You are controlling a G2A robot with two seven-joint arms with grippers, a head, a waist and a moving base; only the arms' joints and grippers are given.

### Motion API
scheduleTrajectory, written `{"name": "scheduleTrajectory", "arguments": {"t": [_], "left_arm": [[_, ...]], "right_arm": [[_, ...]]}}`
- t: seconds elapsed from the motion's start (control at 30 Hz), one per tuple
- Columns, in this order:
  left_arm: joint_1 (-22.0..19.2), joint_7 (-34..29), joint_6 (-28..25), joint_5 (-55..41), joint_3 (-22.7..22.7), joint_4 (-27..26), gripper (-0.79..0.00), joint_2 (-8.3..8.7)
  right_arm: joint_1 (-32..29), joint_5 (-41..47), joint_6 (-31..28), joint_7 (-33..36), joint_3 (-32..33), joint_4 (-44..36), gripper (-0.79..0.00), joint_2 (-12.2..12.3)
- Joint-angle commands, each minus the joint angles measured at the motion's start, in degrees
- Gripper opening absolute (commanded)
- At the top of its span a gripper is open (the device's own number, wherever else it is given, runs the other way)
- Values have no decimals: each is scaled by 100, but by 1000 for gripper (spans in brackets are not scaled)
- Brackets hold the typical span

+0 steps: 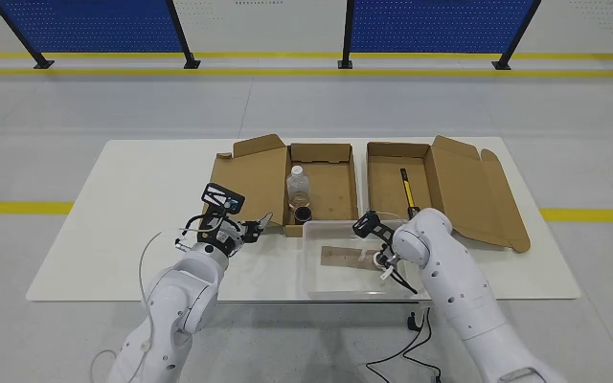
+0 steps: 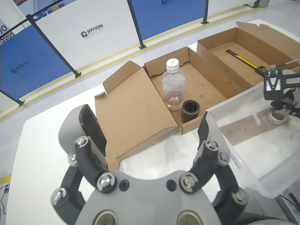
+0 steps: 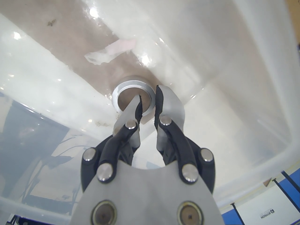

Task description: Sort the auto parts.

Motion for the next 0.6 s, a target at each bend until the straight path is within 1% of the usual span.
{"name": "scheduleTrajectory", "arguments": {"t": [0.0, 0.17, 0.33, 0.47, 0.57], "left_arm": [[0, 0, 0, 0, 0, 0, 0, 0], [0, 0, 0, 0, 0, 0, 0, 0], [0, 0, 0, 0, 0, 0, 0, 0], [0, 0, 0, 0, 0, 0, 0, 0], [0, 0, 0, 0, 0, 0, 0, 0]], "right_arm": [[37, 52, -1, -16, -26, 81, -643, -6], [82, 91, -5, -49, -92, 226, -686, -9], [123, 126, -12, -96, -146, 308, -785, -11], [116, 138, -9, -128, -158, 250, -785, 0], [56, 200, -29, -151, -109, 61, -785, 24]]}}
